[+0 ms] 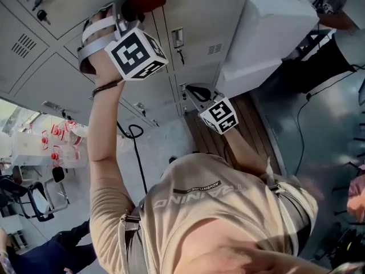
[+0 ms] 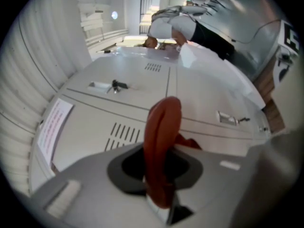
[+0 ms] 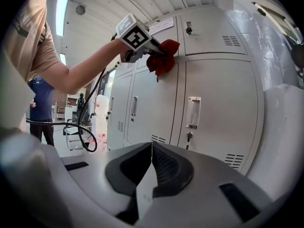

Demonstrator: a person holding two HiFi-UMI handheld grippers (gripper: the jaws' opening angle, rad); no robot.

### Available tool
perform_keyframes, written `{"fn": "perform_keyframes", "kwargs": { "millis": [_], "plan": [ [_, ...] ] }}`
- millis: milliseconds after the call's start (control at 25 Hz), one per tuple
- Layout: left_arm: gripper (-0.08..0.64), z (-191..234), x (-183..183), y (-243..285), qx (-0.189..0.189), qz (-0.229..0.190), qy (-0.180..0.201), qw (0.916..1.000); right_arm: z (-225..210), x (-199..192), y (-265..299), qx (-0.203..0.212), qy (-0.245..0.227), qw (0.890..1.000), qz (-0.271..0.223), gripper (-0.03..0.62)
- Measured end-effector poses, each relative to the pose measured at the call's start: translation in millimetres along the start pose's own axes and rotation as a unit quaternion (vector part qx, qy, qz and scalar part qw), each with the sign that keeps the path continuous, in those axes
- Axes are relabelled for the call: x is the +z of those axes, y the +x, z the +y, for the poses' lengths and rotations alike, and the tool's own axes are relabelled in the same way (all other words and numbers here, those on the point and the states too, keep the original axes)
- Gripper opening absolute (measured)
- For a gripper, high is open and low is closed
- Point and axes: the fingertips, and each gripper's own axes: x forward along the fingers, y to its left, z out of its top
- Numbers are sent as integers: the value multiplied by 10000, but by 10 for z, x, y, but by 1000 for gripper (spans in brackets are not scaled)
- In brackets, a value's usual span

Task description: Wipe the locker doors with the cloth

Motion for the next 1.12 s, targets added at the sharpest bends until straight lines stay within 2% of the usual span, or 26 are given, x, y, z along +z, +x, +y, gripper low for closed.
{"fn": "perform_keyframes", "kwargs": {
  "millis": [280,520,760,920,1120],
  "plan": [
    [71,-213,0,174,284,184,499,9982,-52,-97,44,12,43,10000,80,15],
    [71,-783,-41,199,-31,49,370,9993,-132,-157,126,17,112,9998,173,15],
    [71,-1742,-229,212,-891,151,383,9952,-159,-333,164,-23,287,9991,322,15],
    [71,-2391,-400,215,-1488,365,462,9871,-190,-438,171,-46,358,9985,404,15],
    [71,-3034,-545,191,-2120,467,296,9757,-214,-536,150,-75,433,9978,487,15]
  ]
}}
